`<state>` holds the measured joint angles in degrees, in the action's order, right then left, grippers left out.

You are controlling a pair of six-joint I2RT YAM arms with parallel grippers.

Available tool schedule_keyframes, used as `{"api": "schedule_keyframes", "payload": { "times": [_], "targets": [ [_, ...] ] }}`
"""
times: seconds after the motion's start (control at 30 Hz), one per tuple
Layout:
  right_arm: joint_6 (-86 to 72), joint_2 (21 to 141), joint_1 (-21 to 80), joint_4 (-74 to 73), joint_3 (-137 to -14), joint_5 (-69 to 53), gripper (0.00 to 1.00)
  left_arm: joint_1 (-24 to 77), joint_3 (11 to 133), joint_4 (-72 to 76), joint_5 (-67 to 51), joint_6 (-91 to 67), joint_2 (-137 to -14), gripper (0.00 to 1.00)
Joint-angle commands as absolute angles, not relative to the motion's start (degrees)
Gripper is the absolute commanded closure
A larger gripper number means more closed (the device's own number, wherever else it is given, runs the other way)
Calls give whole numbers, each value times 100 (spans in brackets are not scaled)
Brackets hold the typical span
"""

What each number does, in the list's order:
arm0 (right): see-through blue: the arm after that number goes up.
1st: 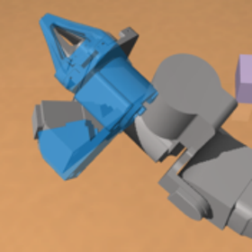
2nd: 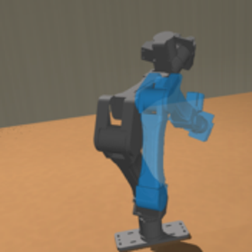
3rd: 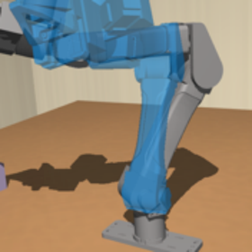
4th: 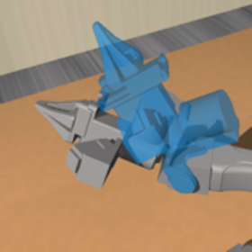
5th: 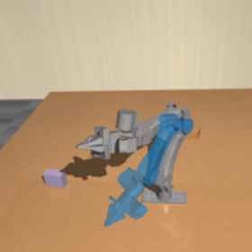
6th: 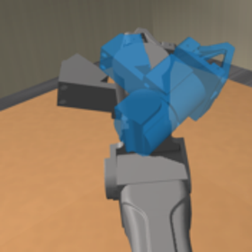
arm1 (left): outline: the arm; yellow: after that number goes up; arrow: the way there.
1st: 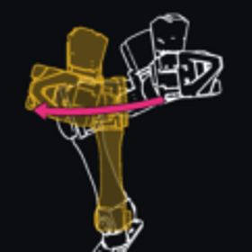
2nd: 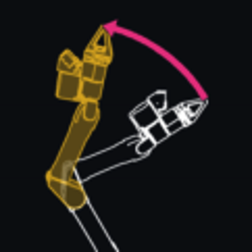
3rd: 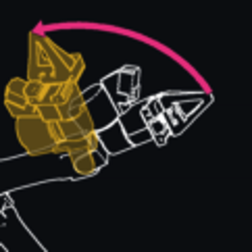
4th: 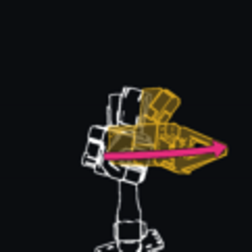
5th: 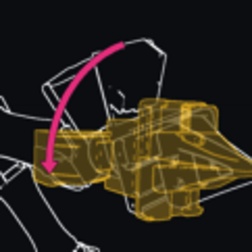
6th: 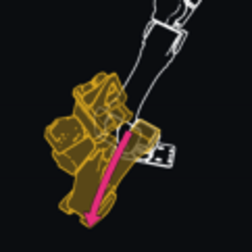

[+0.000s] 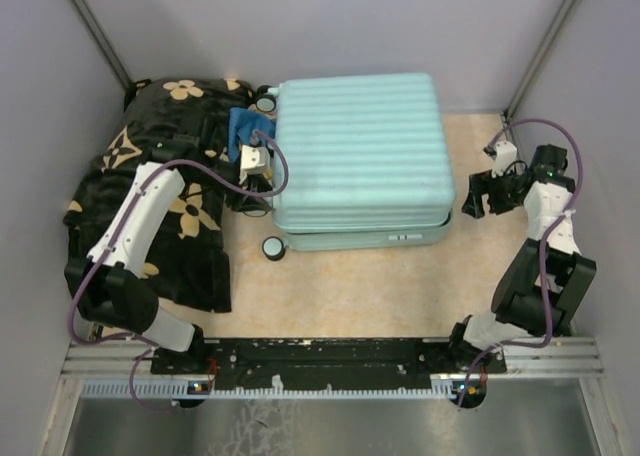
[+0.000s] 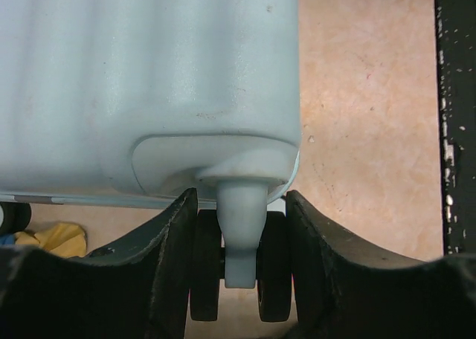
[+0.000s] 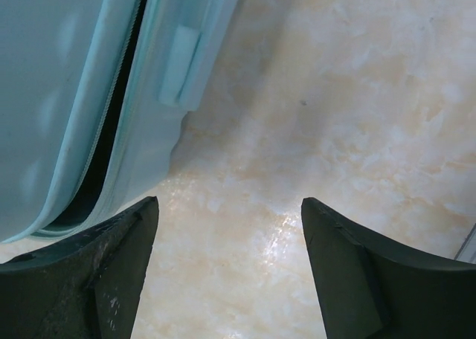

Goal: Pack the luggage

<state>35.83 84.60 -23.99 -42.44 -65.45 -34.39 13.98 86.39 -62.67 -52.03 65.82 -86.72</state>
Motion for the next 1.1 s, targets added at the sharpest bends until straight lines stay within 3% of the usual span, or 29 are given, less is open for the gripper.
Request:
{"api": "schedule_keyframes", "payload": {
  "times": [0.0,0.2,0.23,0.33,0.37,0.43,0.63,0.77,0.9,1.07],
  "targets": [
    [3436,8729,-2529,-4090,-7067,-3596,23,1472,9019,-6732,-6167,6440,-8505,100],
    [3346,8904,-2523,-4061,-7070,-3774,25,1494,7964,-6144,-5885,6345,-8359,100],
    [3312,8922,-2530,-4054,-7067,-3805,25,1558,7704,-5806,-5683,6150,-8320,95],
    [3230,8968,-2527,-4032,-7070,-3833,26,1717,7277,-5003,-5369,5699,-8161,52],
    [3217,8975,-2525,-4022,-7075,-3840,27,1710,7252,-4848,-5310,5542,-8108,41],
    [3172,8988,-2527,-3959,-7083,-3842,28,1647,7348,-4779,-5091,5176,-8034,31],
    [2747,9148,-2529,-3606,-7198,-3895,33,454,7973,-4815,-5713,4518,-8130,29],
    [2312,9348,-2528,-3220,-7274,-4067,37,-246,8326,-4038,-6125,3233,-8504,31],
    [2151,9659,-2430,-3130,-7470,-4038,39,-356,8212,-2646,-5447,1961,-8966,36],
    [2058,9833,-2407,-3202,-7630,-3950,42,-215,8341,-1995,-5098,1708,-9644,38]
  ]
}}
